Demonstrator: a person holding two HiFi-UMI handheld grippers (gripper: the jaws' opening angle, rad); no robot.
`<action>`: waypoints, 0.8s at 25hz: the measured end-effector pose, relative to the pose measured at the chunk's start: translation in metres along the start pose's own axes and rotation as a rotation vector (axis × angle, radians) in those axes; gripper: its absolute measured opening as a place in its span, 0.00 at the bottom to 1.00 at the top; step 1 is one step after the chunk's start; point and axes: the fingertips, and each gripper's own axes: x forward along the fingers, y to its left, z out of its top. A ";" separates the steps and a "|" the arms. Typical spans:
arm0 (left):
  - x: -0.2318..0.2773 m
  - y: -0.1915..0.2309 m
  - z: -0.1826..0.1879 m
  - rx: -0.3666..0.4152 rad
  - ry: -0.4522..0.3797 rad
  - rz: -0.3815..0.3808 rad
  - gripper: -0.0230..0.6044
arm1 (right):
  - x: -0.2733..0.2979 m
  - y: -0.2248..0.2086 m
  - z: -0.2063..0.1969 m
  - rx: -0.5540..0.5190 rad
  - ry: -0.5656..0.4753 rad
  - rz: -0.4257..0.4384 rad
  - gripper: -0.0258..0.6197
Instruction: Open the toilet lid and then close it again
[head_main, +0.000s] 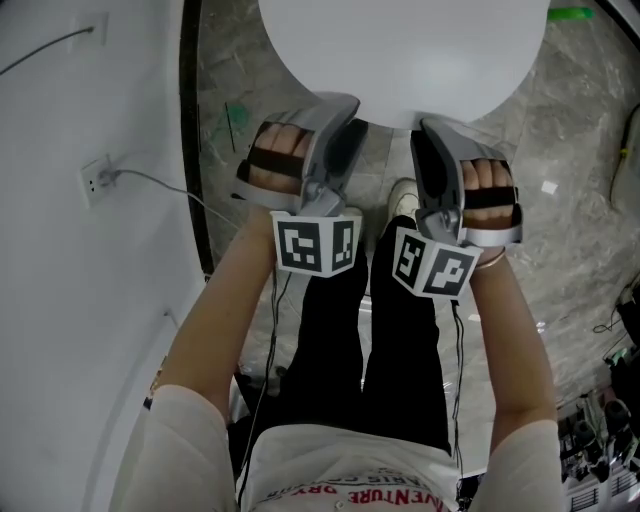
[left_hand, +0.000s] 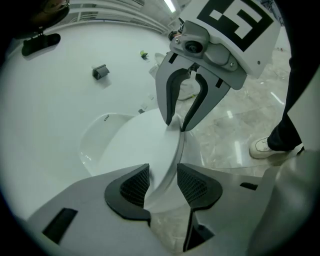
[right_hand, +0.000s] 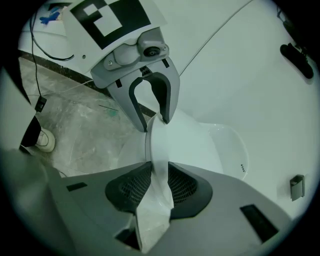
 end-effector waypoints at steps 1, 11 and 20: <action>0.000 0.001 0.001 -0.008 -0.004 -0.009 0.33 | 0.000 -0.001 0.000 0.004 0.001 0.001 0.16; -0.009 0.011 0.009 0.019 -0.026 0.006 0.30 | -0.014 -0.016 0.004 0.015 -0.005 -0.027 0.16; -0.032 0.041 0.028 0.005 -0.038 0.017 0.23 | -0.040 -0.044 0.014 0.059 -0.014 -0.027 0.16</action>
